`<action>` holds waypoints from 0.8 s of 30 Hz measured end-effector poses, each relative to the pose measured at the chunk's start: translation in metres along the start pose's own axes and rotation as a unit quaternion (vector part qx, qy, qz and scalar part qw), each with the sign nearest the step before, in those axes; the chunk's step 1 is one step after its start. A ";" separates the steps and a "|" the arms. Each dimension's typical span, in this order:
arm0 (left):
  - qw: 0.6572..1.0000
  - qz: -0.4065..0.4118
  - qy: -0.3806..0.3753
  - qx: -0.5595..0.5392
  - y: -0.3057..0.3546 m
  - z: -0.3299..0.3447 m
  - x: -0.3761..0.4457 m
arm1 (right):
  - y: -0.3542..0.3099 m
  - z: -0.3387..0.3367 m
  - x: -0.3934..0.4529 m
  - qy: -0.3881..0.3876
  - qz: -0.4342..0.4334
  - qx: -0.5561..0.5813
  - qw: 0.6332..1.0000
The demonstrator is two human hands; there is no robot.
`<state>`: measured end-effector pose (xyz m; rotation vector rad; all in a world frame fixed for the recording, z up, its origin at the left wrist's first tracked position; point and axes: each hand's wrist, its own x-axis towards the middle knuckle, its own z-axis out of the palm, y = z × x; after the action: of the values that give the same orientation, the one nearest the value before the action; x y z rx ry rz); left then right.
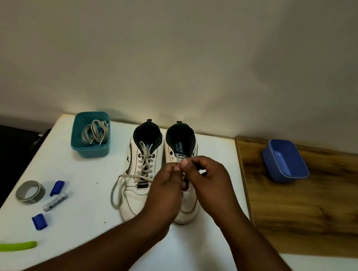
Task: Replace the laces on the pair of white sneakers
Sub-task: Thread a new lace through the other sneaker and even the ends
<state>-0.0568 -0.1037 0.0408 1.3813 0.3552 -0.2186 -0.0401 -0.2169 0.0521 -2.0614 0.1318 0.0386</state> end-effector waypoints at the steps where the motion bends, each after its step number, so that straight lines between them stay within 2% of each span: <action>1: 1.000 0.005 0.000 0.007 -0.003 0.003 -0.003 | 0.000 0.001 -0.001 -0.020 0.023 0.047 0.998; 3: 0.999 0.033 0.007 0.027 -0.006 0.004 -0.006 | 0.001 -0.001 -0.002 -0.033 0.051 0.081 0.995; 5: 0.997 0.064 0.007 0.042 -0.007 0.003 -0.007 | 0.001 -0.005 -0.002 -0.044 0.079 0.061 0.994; 9: 0.993 0.090 0.007 0.081 -0.012 0.005 -0.009 | -0.001 -0.011 -0.003 -0.043 0.127 0.170 0.976; 10: 0.993 0.095 0.019 0.074 -0.013 0.006 -0.009 | 0.002 -0.011 -0.002 -0.016 0.125 0.142 0.982; 12: 0.992 0.104 0.048 0.047 -0.016 0.006 -0.008 | 0.009 -0.009 -0.001 0.045 0.099 -0.024 0.994; 13: 0.991 0.109 0.064 0.039 -0.017 0.006 -0.006 | 0.009 -0.010 -0.002 0.051 0.097 -0.077 0.991; 14: 0.989 0.116 0.077 0.039 -0.018 0.005 -0.005 | 0.008 -0.010 -0.001 0.033 0.115 -0.080 0.990; 18: 0.980 0.173 0.057 0.079 -0.029 0.004 -0.006 | -0.002 -0.009 -0.005 -0.088 0.223 0.093 0.966; 21: 0.977 0.174 0.037 0.119 -0.036 0.005 -0.011 | 0.001 -0.006 -0.003 -0.081 0.242 0.204 0.945; 24: 0.984 0.122 0.018 0.130 -0.038 0.006 -0.011 | 0.000 -0.005 0.001 -0.047 0.244 0.310 0.918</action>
<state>-0.0795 -0.1172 0.0113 1.6741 0.1877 -0.0366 -0.0396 -0.2215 0.0545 -1.3485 0.5285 0.3575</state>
